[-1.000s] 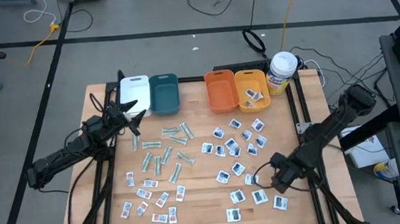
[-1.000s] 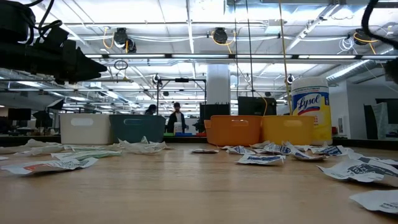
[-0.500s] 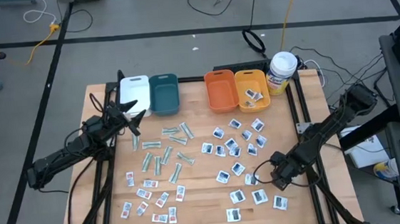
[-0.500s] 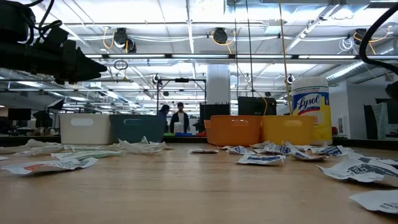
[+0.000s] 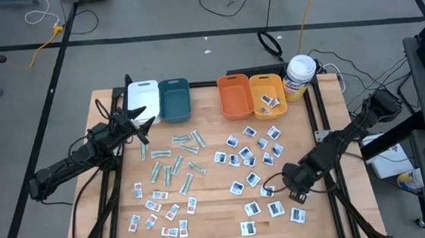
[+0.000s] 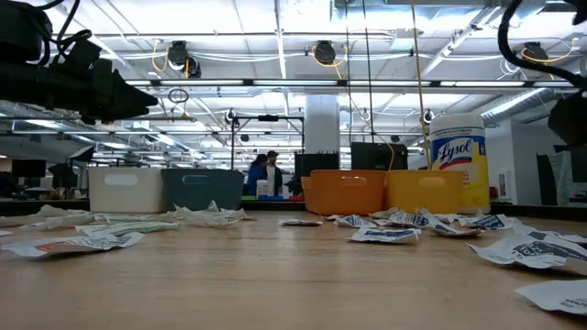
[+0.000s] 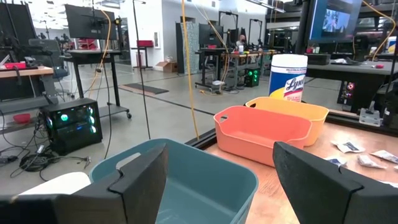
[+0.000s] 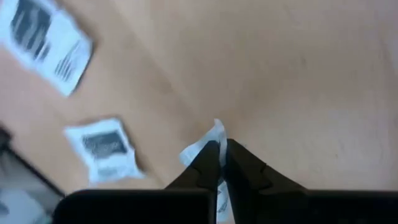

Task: Pick & Place First Aid Supplies
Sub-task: Put the towelette pack into the yellow bin

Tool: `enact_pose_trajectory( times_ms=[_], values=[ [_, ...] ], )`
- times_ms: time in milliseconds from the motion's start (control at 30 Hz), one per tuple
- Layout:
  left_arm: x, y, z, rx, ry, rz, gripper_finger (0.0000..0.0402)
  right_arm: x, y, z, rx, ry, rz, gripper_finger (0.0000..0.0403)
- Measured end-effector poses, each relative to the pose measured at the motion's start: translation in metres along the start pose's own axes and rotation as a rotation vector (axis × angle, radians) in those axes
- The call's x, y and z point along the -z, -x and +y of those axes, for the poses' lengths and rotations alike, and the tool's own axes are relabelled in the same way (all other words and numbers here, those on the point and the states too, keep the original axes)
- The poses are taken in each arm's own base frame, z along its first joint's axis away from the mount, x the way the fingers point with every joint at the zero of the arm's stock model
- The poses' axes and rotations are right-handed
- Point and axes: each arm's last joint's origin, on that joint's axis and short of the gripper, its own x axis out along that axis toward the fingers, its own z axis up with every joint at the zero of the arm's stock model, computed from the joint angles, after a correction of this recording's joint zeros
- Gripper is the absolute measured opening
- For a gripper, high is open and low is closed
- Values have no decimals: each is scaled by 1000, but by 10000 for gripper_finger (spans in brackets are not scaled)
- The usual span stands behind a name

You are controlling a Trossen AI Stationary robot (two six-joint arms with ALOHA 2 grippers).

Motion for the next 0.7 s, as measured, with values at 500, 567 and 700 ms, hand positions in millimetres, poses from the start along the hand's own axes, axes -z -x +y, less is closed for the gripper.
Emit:
enact_pose_trajectory(
  times_ms=[500, 567, 700],
  values=[
    [0, 0, 0, 0, 0, 0, 296, -30, 63, -3, 96, 264, 32, 1],
    [0, 0, 0, 0, 0, 0, 296, -34, 72, -5, 128, 285, 11, 1],
    [0, 0, 0, 0, 0, 0, 296, -43, 91, -6, 160, 334, -37, 1]
  ],
)
